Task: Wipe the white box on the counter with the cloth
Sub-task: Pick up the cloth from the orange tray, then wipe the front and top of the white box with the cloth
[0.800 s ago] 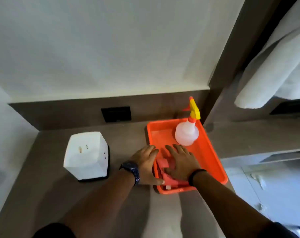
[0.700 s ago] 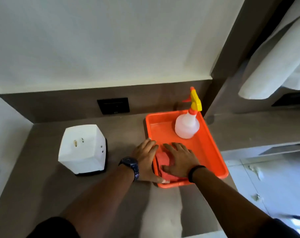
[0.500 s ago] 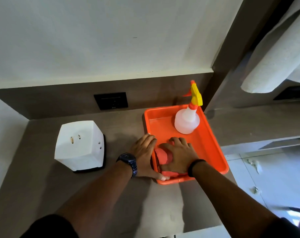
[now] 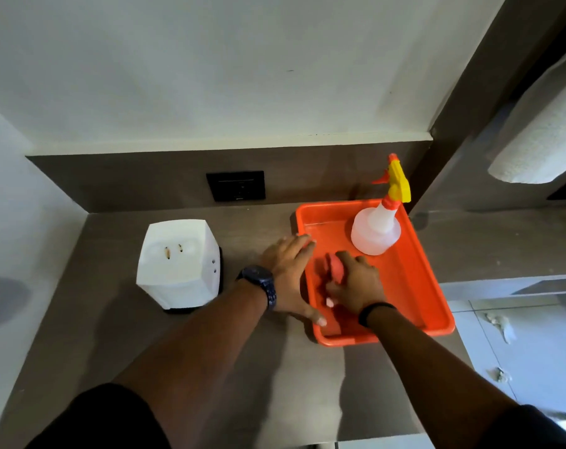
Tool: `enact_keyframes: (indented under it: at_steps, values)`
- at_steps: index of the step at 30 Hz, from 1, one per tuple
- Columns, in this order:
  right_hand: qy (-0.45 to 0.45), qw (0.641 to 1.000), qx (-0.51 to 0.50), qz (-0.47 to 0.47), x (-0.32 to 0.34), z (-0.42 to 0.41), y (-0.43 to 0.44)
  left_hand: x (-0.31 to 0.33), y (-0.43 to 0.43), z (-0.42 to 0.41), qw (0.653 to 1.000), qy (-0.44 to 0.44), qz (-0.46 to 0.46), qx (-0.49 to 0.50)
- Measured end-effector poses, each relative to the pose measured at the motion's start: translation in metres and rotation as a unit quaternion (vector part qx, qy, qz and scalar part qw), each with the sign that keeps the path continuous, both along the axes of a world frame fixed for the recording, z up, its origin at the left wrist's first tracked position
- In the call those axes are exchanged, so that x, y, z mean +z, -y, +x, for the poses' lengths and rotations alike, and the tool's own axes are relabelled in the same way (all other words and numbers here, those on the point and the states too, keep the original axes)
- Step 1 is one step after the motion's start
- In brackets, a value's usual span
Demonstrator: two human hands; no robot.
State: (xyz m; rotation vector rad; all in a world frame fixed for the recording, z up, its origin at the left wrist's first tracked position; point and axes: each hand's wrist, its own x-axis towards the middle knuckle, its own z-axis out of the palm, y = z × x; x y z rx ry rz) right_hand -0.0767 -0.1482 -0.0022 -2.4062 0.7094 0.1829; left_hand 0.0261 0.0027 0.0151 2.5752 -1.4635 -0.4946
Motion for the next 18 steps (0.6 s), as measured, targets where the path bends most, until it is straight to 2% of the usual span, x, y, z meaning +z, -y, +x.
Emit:
enact_keyframes:
  at_steps: [3, 5, 8, 11, 13, 16, 18]
  values:
    - [0.186, 0.976, -0.065, 0.087, 0.028, 0.028, -0.009, 0.049, -0.026, 0.036, 0.995, 0.053, -0.078, 0.015]
    - [0.246, 0.947, -0.067, 0.194, 0.042, 0.049, -0.031, 0.078, -0.057, 0.064, 0.992, 0.076, -0.091, 0.037]
    - [0.227, 0.918, -0.046, 0.322, 0.037, 0.071, -0.072, 0.097, -0.11, 0.097, 0.995, 0.078, -0.026, 0.061]
    - [0.184, 0.902, -0.054, 0.387, 0.008, 0.082, -0.109, 0.086, -0.153, 0.111, 0.99, 0.05, 0.096, 0.086]
    - [0.162, 0.887, -0.064, 0.428, -0.01, 0.087, -0.132, 0.069, -0.168, 0.112, 0.985, 0.023, 0.146, 0.092]
    - [0.166, 0.825, -0.095, 0.532, -0.029, 0.095, -0.173, 0.047, -0.175, 0.112, 0.984, 0.008, 0.143, 0.107]
    - [0.212, 0.787, -0.144, 0.562, -0.035, 0.094, -0.195, 0.036, -0.173, 0.111, 0.987, 0.021, 0.11, 0.116]
